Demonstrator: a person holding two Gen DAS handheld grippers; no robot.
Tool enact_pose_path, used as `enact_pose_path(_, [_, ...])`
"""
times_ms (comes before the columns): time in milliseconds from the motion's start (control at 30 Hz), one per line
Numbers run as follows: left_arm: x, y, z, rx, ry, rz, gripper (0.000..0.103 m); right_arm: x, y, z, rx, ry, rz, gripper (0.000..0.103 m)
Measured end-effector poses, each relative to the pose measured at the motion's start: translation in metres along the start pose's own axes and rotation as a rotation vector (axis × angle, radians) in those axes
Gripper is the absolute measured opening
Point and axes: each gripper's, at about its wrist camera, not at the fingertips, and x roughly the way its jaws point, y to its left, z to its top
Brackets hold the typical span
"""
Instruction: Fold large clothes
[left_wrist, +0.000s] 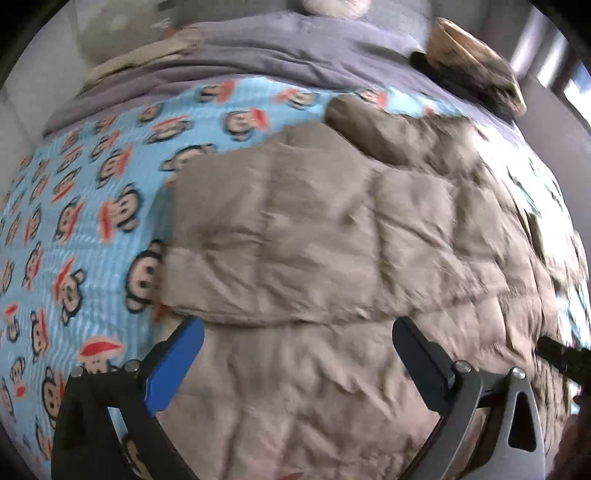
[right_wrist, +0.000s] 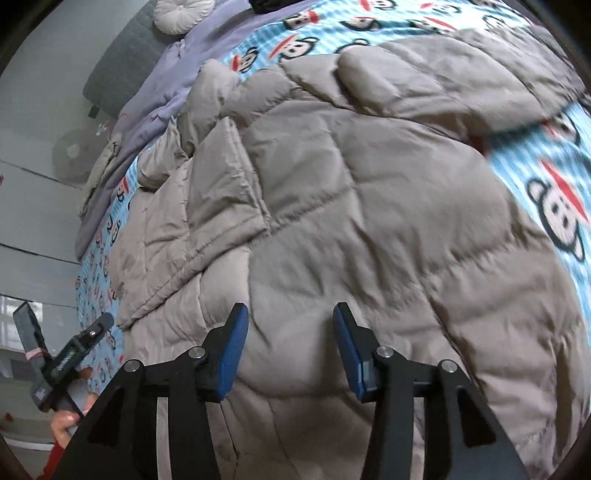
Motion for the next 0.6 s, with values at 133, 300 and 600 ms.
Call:
enact_pose_path(133, [0.002, -0.036, -0.002, 0.049, 0.036, -0.008, 0.102, -0.014, -0.022, 0.001, 0.040, -0.021, 0.014, 0.057])
enact_pose_path(300, [0.012, -0.076, -0.001, 0.082, 0.066, -0.003, 0.102, -0.044, -0.063, 0.011, 0.117, -0.114, 0.055, 0.088])
enact_pose_path(600, [0.015, -0.151, -0.002, 0.167, 0.087, -0.010, 0.102, -0.095, -0.185, 0.060, 0.360, -0.231, 0.101, 0.089])
